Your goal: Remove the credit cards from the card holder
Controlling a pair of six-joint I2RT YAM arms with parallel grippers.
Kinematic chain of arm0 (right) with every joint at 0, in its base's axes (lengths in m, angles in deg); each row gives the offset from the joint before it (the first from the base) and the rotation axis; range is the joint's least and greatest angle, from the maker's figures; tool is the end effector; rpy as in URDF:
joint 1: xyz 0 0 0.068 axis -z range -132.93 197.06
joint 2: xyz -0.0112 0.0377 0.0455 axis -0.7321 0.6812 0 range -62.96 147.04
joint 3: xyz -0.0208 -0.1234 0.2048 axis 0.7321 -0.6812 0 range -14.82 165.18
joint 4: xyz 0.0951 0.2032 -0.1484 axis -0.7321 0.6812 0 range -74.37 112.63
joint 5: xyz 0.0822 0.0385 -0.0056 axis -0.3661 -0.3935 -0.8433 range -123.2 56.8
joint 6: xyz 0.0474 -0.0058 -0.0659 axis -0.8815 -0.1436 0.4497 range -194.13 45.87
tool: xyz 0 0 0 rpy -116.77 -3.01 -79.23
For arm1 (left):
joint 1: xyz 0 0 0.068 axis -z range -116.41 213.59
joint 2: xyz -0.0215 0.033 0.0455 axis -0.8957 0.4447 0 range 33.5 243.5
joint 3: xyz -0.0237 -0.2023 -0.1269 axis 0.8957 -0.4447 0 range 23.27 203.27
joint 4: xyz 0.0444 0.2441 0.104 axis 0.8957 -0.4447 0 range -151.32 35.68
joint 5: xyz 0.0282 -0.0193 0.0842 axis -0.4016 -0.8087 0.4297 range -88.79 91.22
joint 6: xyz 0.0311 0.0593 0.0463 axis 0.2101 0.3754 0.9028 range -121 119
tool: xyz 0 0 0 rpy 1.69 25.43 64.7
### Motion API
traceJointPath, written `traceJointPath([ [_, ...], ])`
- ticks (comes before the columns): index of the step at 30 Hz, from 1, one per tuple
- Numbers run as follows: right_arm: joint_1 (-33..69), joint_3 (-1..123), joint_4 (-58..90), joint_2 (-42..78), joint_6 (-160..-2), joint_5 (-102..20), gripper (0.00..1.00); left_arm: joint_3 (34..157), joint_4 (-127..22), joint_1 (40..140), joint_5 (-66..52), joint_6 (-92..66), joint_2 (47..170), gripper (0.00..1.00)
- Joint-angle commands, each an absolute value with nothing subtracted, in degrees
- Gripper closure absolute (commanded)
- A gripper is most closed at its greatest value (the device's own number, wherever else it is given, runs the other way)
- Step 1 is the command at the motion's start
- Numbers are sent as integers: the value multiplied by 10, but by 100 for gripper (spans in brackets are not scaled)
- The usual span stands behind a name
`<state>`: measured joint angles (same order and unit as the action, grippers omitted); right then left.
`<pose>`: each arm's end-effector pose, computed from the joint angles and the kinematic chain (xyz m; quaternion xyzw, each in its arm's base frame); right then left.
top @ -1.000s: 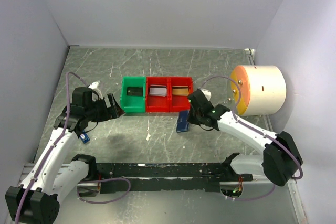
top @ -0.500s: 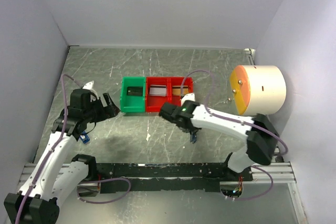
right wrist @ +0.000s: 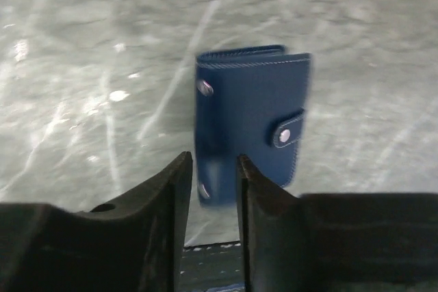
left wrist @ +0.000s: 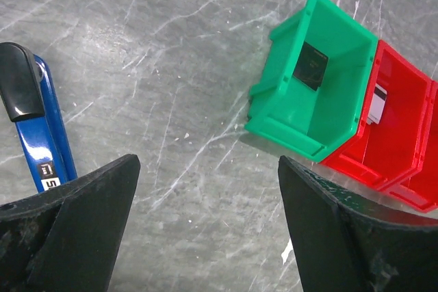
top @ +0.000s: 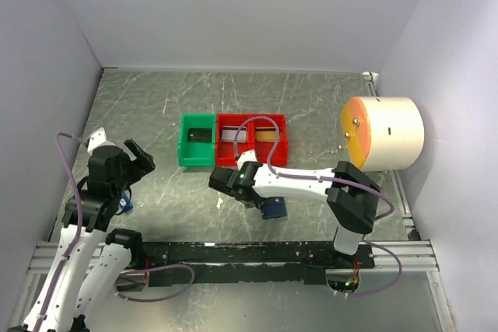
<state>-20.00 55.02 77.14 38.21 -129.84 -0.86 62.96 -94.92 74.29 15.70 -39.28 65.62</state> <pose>0.1538 0.2664 0.1253 -0.1019 0.9548 -0.1542 0.2330 0.1875 -0.0173 0.2509 -0.2663 0.8325 -0.0953 0.4764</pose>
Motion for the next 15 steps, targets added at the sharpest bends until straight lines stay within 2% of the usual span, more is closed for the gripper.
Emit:
traceJointPath([
  [1, -203, 516, 599, 313, -1235, -127, 58, 641, -954, 746, 188, -401, 657, 6],
  [3, -202, 504, 578, 271, -1227, -142, 36, 642, -951, 746, 174, -391, 668, 6],
  [5, -196, 487, 576, 226, -1229, -120, 26, 644, -946, 746, 147, -377, 683, 5],
  [8, -142, 439, 581, 160, -1246, -120, 23, 647, -934, 746, 97, -350, 705, 4],
  [15, 48, 258, 480, 65, -1227, -270, 26, 631, -873, 746, -64, -297, 745, 0],
])
